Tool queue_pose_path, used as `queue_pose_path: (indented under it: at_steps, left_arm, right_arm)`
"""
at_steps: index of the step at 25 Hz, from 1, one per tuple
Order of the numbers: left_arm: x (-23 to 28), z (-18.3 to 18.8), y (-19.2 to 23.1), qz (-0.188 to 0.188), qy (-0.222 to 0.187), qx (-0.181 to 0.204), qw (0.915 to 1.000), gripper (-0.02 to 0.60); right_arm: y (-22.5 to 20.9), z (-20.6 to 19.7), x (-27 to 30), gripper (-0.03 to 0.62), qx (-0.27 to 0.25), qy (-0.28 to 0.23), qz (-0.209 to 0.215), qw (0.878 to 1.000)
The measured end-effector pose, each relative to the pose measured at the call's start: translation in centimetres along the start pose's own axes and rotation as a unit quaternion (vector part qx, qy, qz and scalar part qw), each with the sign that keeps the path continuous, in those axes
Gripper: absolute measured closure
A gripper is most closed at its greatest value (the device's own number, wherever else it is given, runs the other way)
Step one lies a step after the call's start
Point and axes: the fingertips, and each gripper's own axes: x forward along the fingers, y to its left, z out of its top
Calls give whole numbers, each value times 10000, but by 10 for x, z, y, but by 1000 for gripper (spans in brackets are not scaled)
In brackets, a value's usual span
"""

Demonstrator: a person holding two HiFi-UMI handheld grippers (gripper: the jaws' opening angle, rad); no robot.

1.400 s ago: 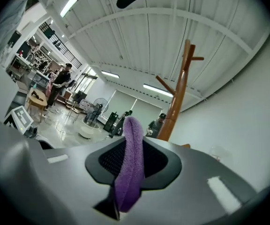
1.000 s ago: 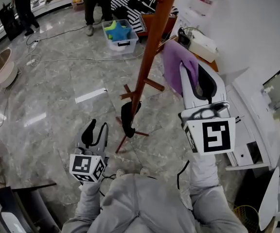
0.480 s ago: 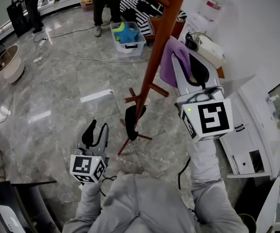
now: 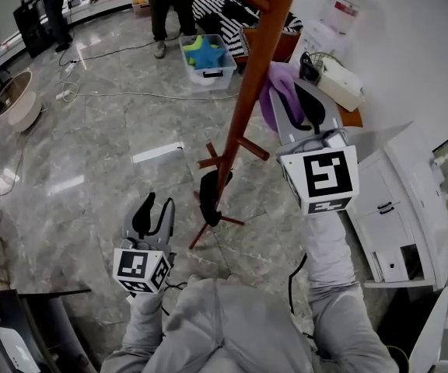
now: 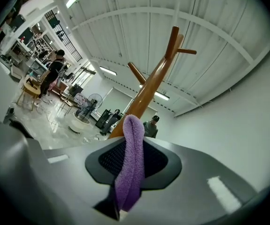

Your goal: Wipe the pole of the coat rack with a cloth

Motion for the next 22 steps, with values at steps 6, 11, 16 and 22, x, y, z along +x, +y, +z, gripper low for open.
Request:
queue_pose_path:
  at_steps: [6, 11, 16, 22]
  left_arm:
    - [8, 1, -2, -14, 4, 10, 10000, 411]
    - [7, 0, 0, 36, -12, 10, 10000, 411]
    - [7, -1, 2, 84, 6, 4, 10000, 411]
    - [8, -2, 3, 98, 23, -7, 9999, 411]
  right_arm:
    - [-5, -5, 7, 526, -487, 87, -87, 9987]
    - [-8, -8, 9, 526, -903, 204, -219, 9955]
    - [-13, -9, 11, 526, -1102, 241, -310, 9931]
    - [-19, -10, 11, 526, -1191, 236, -417, 9917]
